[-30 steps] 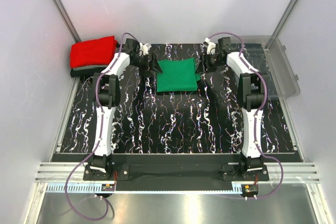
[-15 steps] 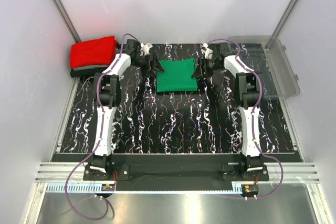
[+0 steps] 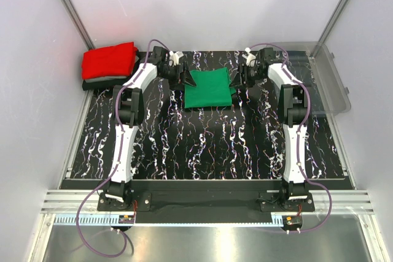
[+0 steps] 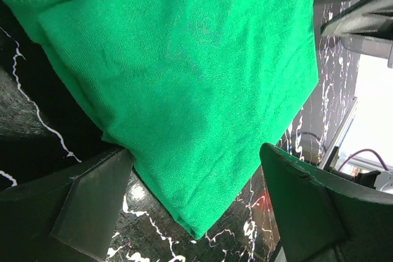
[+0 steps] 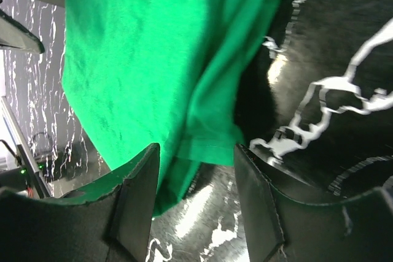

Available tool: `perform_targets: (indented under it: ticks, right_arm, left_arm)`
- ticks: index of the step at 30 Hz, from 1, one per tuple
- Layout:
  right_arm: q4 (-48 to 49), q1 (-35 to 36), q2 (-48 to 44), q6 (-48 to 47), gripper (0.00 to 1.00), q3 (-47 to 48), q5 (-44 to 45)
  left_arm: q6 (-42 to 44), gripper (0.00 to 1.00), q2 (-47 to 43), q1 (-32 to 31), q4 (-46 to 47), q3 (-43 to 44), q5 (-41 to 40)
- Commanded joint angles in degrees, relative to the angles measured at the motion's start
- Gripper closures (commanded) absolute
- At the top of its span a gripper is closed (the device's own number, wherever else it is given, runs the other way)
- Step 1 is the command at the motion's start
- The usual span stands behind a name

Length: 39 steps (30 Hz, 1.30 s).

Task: Fold and stack the t-shirts
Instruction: Neatly place the folded tshirt to the corner

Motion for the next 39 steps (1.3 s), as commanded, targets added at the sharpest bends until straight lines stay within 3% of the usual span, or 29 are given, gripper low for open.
perform_targets:
  ticks: [1, 13, 39]
  right_arm:
    - [0.9, -0.6, -3.8, -1.0, 0.41, 1.9, 0.4]
    - [2.2, 0.1, 1.7, 1.5, 0.4, 7.5, -3.8]
    - [1.3, 4.0, 3.3, 3.6, 0.34, 3.0, 1.4]
  left_arm:
    - [1.8, 0.07, 2.3, -0.6, -3.2, -1.4, -3.9]
    - [2.1, 0.07, 2.0, -0.6, -3.5, -1.3, -4.3]
    - [2.9, 0.07, 0.9, -0.8, -4.1, -1.7, -4.5]
